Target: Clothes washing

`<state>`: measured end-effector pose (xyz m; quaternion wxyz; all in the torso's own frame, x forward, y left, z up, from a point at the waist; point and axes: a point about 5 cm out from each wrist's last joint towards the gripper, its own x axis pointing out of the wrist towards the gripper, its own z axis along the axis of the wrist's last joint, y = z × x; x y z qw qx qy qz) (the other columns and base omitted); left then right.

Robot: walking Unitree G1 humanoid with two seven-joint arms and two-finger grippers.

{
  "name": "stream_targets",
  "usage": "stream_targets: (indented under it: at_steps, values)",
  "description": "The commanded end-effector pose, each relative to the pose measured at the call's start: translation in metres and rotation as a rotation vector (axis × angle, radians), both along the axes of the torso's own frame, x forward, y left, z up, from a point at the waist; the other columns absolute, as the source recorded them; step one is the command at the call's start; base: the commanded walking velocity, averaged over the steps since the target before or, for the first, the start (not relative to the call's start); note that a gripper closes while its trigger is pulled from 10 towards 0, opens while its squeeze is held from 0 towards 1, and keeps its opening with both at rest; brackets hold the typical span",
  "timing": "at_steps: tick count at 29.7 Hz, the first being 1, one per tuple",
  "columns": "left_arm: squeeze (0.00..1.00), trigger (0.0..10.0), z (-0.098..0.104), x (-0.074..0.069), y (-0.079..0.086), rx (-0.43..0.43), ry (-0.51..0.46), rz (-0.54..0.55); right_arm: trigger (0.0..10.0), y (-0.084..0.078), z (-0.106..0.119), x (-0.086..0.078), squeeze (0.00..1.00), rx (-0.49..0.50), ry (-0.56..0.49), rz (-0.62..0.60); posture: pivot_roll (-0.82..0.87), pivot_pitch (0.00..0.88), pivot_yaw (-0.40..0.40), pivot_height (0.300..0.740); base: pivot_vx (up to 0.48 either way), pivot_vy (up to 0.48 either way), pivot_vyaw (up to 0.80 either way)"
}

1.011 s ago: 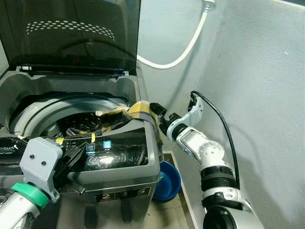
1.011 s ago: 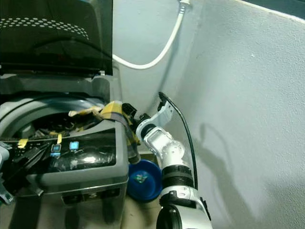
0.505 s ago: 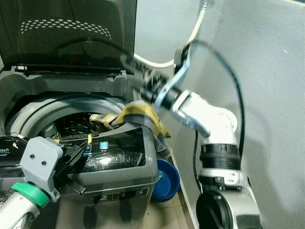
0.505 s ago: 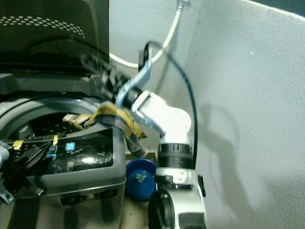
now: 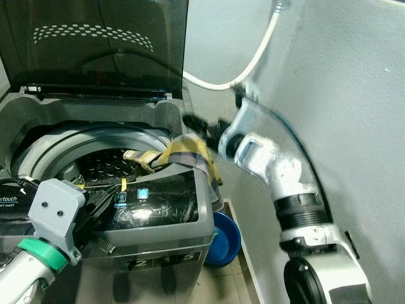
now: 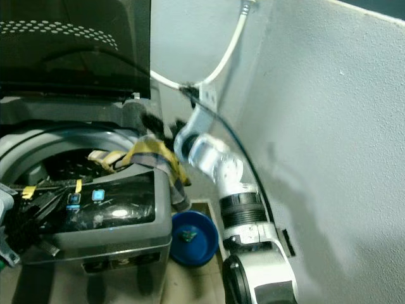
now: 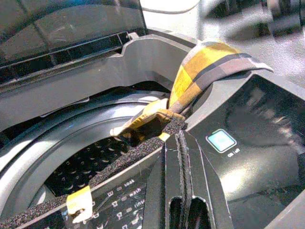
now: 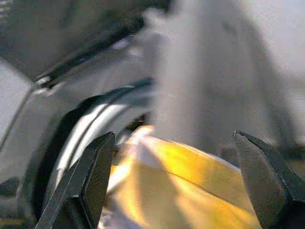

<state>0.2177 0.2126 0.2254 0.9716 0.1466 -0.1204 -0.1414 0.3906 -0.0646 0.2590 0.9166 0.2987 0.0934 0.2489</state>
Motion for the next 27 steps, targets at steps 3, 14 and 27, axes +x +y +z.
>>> stream_targets:
  at_steps: [3, 14, 27]
  values:
    - [0.00, 10.0, -0.002, 0.000, 0.000, 0.012, 0.008, -0.007, 10.0, -0.010, -0.006, 0.003, 1.00, 0.157, 0.063, -0.056, 0.08, 0.058, -0.062, 0.740, 0.000, 0.000, 0.00]
    - [0.00, 10.0, -0.002, 0.002, 0.000, 0.012, 0.011, -0.017, 10.0, 0.004, -0.050, -0.008, 1.00, 0.444, 0.406, -0.012, 0.07, 0.057, -0.053, 0.740, 0.000, 0.000, 0.00]
    - [0.00, 10.0, -0.002, 0.003, -0.001, 0.011, 0.011, -0.025, 10.0, 0.055, 0.001, -0.026, 1.00, 0.541, 0.389, 0.256, 0.08, 0.057, -0.054, 0.740, 0.000, 0.000, 0.00]
